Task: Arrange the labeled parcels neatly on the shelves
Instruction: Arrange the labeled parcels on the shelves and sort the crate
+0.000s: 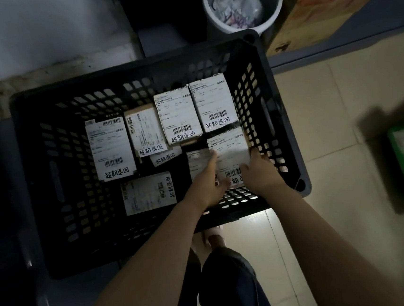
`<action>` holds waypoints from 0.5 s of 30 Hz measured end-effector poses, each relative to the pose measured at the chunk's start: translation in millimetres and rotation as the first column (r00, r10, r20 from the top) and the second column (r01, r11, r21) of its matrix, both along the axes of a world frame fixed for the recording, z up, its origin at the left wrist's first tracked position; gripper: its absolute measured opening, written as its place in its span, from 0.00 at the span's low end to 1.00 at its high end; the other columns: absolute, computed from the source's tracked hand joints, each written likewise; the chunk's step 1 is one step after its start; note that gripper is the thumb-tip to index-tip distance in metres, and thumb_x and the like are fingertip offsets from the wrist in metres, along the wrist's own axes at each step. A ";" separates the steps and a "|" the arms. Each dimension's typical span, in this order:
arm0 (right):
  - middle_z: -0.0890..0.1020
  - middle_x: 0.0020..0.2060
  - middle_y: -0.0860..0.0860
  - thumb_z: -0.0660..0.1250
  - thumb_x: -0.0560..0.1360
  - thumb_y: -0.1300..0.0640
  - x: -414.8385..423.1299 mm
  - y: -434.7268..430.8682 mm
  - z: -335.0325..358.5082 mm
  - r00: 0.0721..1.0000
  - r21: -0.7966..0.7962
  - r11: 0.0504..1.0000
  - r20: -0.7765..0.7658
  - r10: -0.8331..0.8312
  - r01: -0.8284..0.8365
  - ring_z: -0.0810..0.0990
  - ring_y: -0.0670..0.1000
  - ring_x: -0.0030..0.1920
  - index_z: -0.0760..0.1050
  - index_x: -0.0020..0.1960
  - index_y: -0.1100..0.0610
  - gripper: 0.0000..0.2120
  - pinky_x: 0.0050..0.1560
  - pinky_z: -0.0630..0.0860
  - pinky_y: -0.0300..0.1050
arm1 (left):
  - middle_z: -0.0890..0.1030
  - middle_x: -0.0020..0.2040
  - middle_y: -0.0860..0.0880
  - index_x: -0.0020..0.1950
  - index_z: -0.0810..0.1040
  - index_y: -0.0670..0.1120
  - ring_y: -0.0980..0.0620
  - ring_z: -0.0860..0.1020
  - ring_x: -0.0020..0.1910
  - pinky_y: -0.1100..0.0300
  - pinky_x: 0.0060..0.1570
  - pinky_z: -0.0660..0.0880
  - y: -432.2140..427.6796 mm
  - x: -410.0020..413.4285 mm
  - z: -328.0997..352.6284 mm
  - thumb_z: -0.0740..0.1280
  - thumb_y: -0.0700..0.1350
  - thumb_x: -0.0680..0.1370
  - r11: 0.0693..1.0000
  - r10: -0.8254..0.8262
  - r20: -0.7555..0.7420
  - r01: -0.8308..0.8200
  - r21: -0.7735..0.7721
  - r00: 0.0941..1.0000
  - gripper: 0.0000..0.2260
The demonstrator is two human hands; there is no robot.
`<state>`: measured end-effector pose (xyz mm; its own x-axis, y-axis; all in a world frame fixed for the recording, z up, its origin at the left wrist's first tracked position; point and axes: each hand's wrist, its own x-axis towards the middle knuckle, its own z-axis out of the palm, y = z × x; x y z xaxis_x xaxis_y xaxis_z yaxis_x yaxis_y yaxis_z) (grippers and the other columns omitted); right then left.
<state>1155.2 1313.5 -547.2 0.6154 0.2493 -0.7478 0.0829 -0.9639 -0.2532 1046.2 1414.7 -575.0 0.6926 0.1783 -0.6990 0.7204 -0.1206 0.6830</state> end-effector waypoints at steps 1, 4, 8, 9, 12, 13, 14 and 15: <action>0.62 0.71 0.66 0.58 0.81 0.56 0.5 1.5 -2.1 1.000 -0.033 0.999 -0.002 0.020 -0.020 0.65 0.65 0.70 0.51 0.76 0.63 0.28 0.70 0.65 0.57 | 0.68 0.74 0.47 0.79 0.42 0.54 0.50 0.71 0.69 0.62 0.60 0.67 0.4 0.7 -2.7 0.67 0.47 0.79 0.999 -0.031 -0.014 0.031 -0.012 0.999 0.40; 0.60 0.73 0.65 0.60 0.80 0.59 1.7 6.1 -9.7 0.997 -0.119 0.990 -0.024 0.067 -0.070 0.63 0.64 0.72 0.47 0.76 0.65 0.31 0.70 0.64 0.55 | 0.63 0.76 0.48 0.80 0.41 0.52 0.51 0.67 0.71 0.59 0.67 0.67 1.8 1.0 -9.8 0.68 0.43 0.79 0.995 -0.083 -0.016 0.083 -0.047 0.996 0.40; 0.69 0.68 0.65 0.63 0.77 0.64 4.3 8.9 -19.5 0.995 -0.167 0.982 -0.048 0.087 -0.094 0.70 0.64 0.68 0.43 0.77 0.62 0.37 0.66 0.71 0.58 | 0.64 0.76 0.46 0.80 0.43 0.51 0.52 0.68 0.70 0.58 0.67 0.68 4.3 2.3 -18.0 0.67 0.41 0.79 0.990 -0.128 0.005 0.128 -0.064 0.992 0.39; 0.70 0.67 0.65 0.63 0.77 0.65 5.1 9.6 -20.5 0.993 -0.172 0.978 -0.040 0.109 -0.115 0.71 0.64 0.67 0.41 0.77 0.61 0.39 0.65 0.72 0.58 | 0.66 0.74 0.46 0.80 0.45 0.49 0.52 0.68 0.69 0.63 0.65 0.67 5.6 2.8 -19.0 0.67 0.41 0.79 0.988 -0.155 0.014 0.155 -0.028 0.988 0.38; 0.68 0.69 0.65 0.61 0.77 0.68 8.6 10.1 -22.2 0.981 -0.196 0.962 0.004 0.196 -0.192 0.74 0.62 0.65 0.32 0.78 0.57 0.44 0.62 0.73 0.56 | 0.66 0.73 0.45 0.78 0.57 0.46 0.48 0.66 0.71 0.65 0.67 0.61 11.4 1.6 -21.5 0.67 0.40 0.78 0.972 -0.210 0.114 0.195 0.127 0.971 0.31; 0.68 0.69 0.65 0.61 0.76 0.68 9.9 9.6 -22.5 0.974 -0.208 0.954 0.025 0.227 -0.217 0.75 0.61 0.64 0.30 0.78 0.56 0.45 0.61 0.73 0.56 | 0.63 0.75 0.45 0.77 0.58 0.47 0.46 0.62 0.73 0.60 0.71 0.58 14.1 0.5 -24.7 0.68 0.41 0.78 0.957 -0.254 0.135 0.229 0.177 0.958 0.31; 0.67 0.69 0.64 0.61 0.76 0.69 11.3 9.6 -22.6 0.963 -0.224 0.942 0.043 0.264 -0.248 0.76 0.61 0.63 0.29 0.77 0.55 0.46 0.60 0.74 0.56 | 0.58 0.78 0.45 0.78 0.56 0.48 0.44 0.57 0.76 0.56 0.73 0.54 16.9 -0.5 -26.8 0.68 0.43 0.78 0.933 -0.313 0.107 0.284 0.219 0.944 0.32; 0.67 0.70 0.64 0.61 0.76 0.69 12.7 9.7 -22.9 0.950 -0.242 0.928 0.055 0.306 -0.285 0.77 0.61 0.62 0.28 0.77 0.54 0.47 0.58 0.75 0.56 | 0.52 0.80 0.46 0.79 0.53 0.49 0.43 0.52 0.77 0.54 0.73 0.51 18.9 -1.6 -28.8 0.67 0.45 0.79 0.905 -0.363 0.052 0.339 0.256 0.930 0.33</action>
